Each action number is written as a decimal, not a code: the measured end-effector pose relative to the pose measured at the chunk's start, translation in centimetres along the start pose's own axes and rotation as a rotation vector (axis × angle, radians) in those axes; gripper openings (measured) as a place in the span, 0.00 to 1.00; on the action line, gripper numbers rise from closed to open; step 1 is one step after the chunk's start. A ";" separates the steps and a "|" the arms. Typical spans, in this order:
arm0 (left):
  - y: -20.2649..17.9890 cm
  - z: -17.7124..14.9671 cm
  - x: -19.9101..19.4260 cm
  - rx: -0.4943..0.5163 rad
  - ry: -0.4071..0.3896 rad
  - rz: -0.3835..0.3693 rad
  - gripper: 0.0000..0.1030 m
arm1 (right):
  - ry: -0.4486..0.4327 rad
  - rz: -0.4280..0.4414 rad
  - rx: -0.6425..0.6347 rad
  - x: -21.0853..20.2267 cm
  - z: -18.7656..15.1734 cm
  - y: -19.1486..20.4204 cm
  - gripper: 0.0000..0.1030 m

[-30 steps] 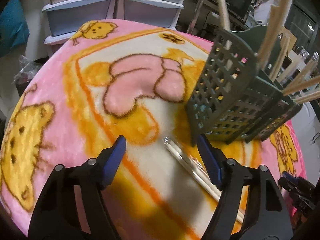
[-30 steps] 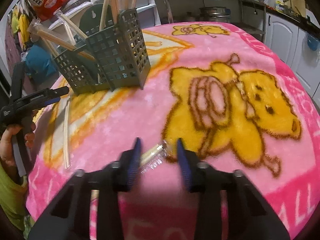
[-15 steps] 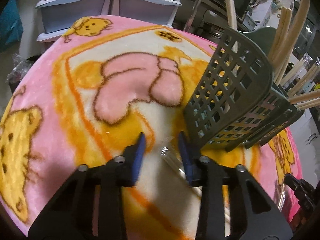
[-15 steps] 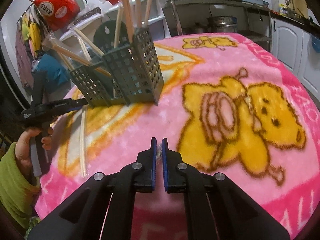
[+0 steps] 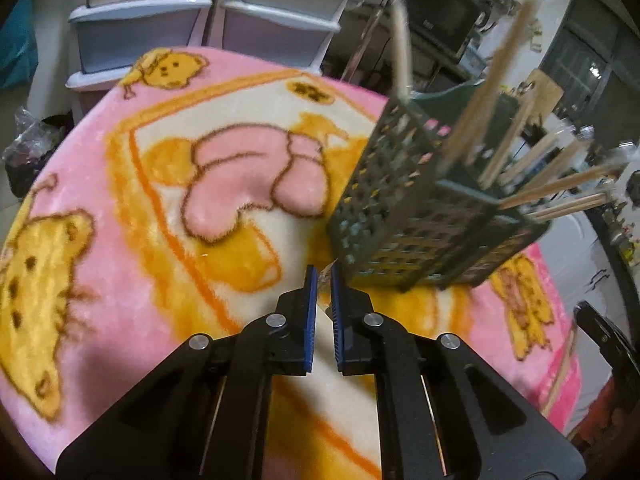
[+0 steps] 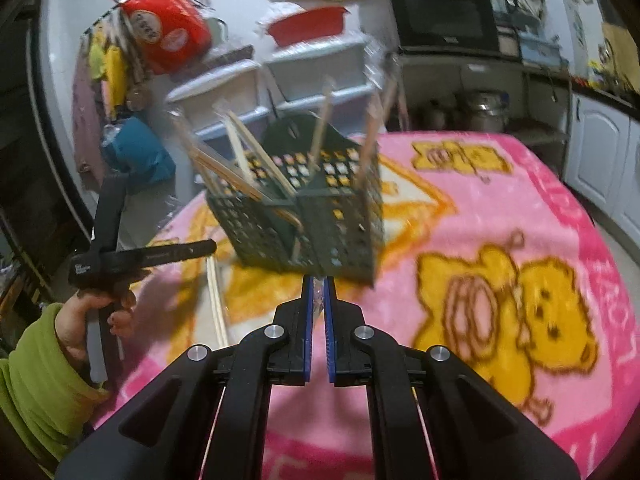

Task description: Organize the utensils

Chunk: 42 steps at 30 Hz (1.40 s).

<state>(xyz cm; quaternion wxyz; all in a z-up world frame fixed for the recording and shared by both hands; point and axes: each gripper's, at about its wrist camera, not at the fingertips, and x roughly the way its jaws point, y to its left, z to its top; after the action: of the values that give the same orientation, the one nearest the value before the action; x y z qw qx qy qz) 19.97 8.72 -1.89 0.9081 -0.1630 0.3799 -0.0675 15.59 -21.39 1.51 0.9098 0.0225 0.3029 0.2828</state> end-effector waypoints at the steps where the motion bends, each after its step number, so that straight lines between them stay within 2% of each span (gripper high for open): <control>1: -0.3 0.0 -0.8 0.004 -0.014 -0.009 0.04 | -0.011 0.007 -0.011 -0.3 0.4 0.3 0.05; 7: -2.7 0.2 -5.2 0.044 -0.105 -0.076 0.04 | -0.068 0.033 -0.043 -1.6 2.0 1.7 0.05; 14: -6.4 0.8 -8.4 0.108 -0.173 -0.148 0.03 | -0.134 0.044 -0.076 -3.6 3.5 2.8 0.05; 23: -10.1 1.8 -10.4 0.175 -0.224 -0.201 0.03 | -0.195 0.040 -0.104 -5.3 5.1 3.3 0.05; 42: -15.2 5.2 -13.5 0.271 -0.314 -0.282 0.03 | -0.335 0.033 -0.129 -7.9 8.8 3.5 0.05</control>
<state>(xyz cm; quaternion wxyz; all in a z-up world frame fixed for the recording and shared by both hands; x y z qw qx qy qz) 14.24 -0.97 15.83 0.9511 -0.0997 0.1952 -0.2176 13.61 -21.46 13.70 0.9423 0.0157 0.1279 0.3091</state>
